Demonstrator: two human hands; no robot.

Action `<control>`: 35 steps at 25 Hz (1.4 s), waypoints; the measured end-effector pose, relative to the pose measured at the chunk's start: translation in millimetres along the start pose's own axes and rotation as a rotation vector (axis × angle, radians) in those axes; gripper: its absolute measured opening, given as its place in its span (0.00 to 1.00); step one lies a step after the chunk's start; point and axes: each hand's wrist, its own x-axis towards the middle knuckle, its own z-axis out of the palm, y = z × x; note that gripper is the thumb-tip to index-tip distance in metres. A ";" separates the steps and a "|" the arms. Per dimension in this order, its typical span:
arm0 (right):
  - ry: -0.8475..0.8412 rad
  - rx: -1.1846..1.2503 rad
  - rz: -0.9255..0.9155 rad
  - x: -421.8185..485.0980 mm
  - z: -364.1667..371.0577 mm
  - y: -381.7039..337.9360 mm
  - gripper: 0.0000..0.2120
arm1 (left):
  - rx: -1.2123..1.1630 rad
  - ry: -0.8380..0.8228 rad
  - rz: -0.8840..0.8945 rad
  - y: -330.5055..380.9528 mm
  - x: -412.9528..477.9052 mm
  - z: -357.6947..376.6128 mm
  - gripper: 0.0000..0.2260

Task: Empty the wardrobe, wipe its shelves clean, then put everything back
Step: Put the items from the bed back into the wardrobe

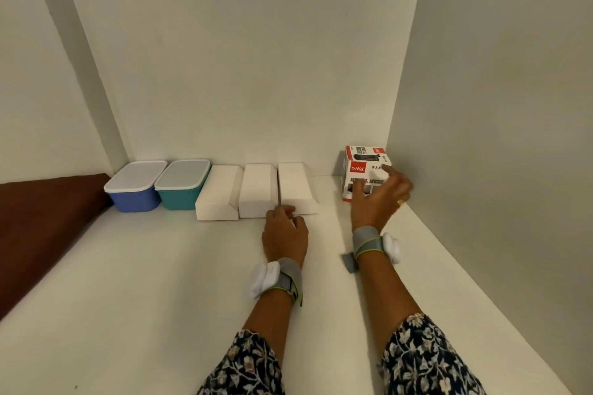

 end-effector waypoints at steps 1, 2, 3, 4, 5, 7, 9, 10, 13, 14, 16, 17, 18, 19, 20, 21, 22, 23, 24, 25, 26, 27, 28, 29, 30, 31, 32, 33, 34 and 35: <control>0.034 0.003 0.082 6.5 -4.5 7.2 0.30 | -0.068 0.076 -0.026 -0.6 1.0 0.5 0.09; 0.016 0.024 0.189 11.7 -6.0 14.9 0.35 | -0.120 0.145 -0.059 -1.3 2.9 0.1 0.09; -0.042 0.052 0.307 16.0 -6.6 21.0 0.38 | -0.150 0.187 -0.089 -1.3 3.8 -0.1 0.10; -0.124 0.080 0.397 18.6 -3.2 26.5 0.38 | -0.158 0.203 -0.108 -1.8 5.6 -0.2 0.12; -0.202 0.102 0.424 19.8 0.1 29.8 0.36 | -0.150 0.198 -0.113 -1.7 7.2 0.4 0.13; -0.316 0.112 0.379 19.4 8.5 34.2 0.31 | -0.116 0.177 -0.105 -1.8 11.2 3.2 0.15; -0.413 0.082 0.344 17.1 14.2 32.6 0.27 | -0.103 0.170 -0.104 -2.5 13.9 5.8 0.15; -0.467 0.077 0.338 15.4 16.9 31.4 0.25 | -0.102 0.171 -0.106 -2.7 14.3 6.4 0.15; -0.559 0.106 0.327 11.8 25.4 27.1 0.23 | -0.090 0.179 -0.102 -2.7 16.1 7.8 0.15; -0.561 0.115 0.324 11.7 28.8 26.4 0.23 | -0.081 0.174 -0.093 -2.6 16.2 7.8 0.14; -0.560 0.114 0.326 13.5 34.7 26.3 0.23 | -0.043 0.147 -0.062 -2.2 15.2 8.7 0.13; -0.569 0.102 0.327 14.7 36.6 26.2 0.22 | -0.025 0.134 -0.044 -2.8 14.9 9.2 0.12; -0.587 0.090 0.321 16.1 37.9 26.8 0.22 | -0.021 0.127 -0.029 -3.6 14.7 9.9 0.11; -0.608 0.078 0.313 16.9 39.4 26.7 0.23 | -0.026 0.128 -0.021 -4.2 15.4 10.6 0.11; -0.628 0.066 0.307 17.2 41.4 28.0 0.25 | -0.034 0.136 -0.023 -4.8 16.3 11.9 0.10; -0.639 0.039 0.296 16.8 42.6 27.2 0.27 | -0.045 0.149 -0.029 -4.7 17.8 11.9 0.10; -0.641 -0.005 0.285 16.1 43.0 28.1 0.28 | -0.052 0.159 -0.035 -4.9 18.4 12.8 0.09; -0.638 -0.043 0.276 15.3 43.3 28.0 0.30 | -0.054 0.163 -0.036 -5.5 19.3 13.1 0.09; -0.636 -0.061 0.268 15.6 43.4 29.3 0.30 | -0.049 0.158 -0.033 -6.0 19.6 14.0 0.08; -0.640 -0.063 0.266 16.0 43.1 29.6 0.30 | -0.040 0.150 -0.036 -5.8 19.7 14.3 0.07; -0.648 -0.060 0.268 16.1 42.9 29.9 0.30 | -0.033 0.143 -0.043 -5.8 19.6 14.0 0.07; -0.658 -0.064 0.270 16.4 42.8 29.8 0.30 | -0.033 0.137 -0.051 -5.4 20.3 13.4 0.06; -0.665 -0.072 0.272 16.3 42.7 30.2 0.31 | -0.041 0.137 -0.053 -5.4 20.7 13.1 0.06; -0.669 -0.083 0.275 16.0 42.0 29.7 0.31 | -0.051 0.142 -0.051 -5.5 21.1 13.1 0.06; -0.669 -0.090 0.280 15.2 41.6 28.9 0.31 | -0.054 0.145 -0.045 -5.7 21.4 12.6 0.06; -0.666 -0.096 0.287 14.4 39.9 27.2 0.31 | -0.052 0.144 -0.043 -5.8 21.2 12.6 0.06; -0.661 -0.097 0.295 13.2 37.5 25.0 0.31 | -0.053 0.144 -0.040 -5.7 20.8 12.1 0.06; -0.657 -0.098 0.298 11.4 34.7 22.4 0.31 | -0.055 0.143 -0.036 -6.1 21.0 11.3 0.06; -0.654 -0.097 0.298 9.9 30.4 20.7 0.31 | -0.062 0.142 -0.033 -6.1 20.3 10.7 0.06; -0.655 -0.097 0.295 7.4 27.0 18.0 0.30 | -0.068 0.139 -0.028 -5.8 20.4 8.7 0.06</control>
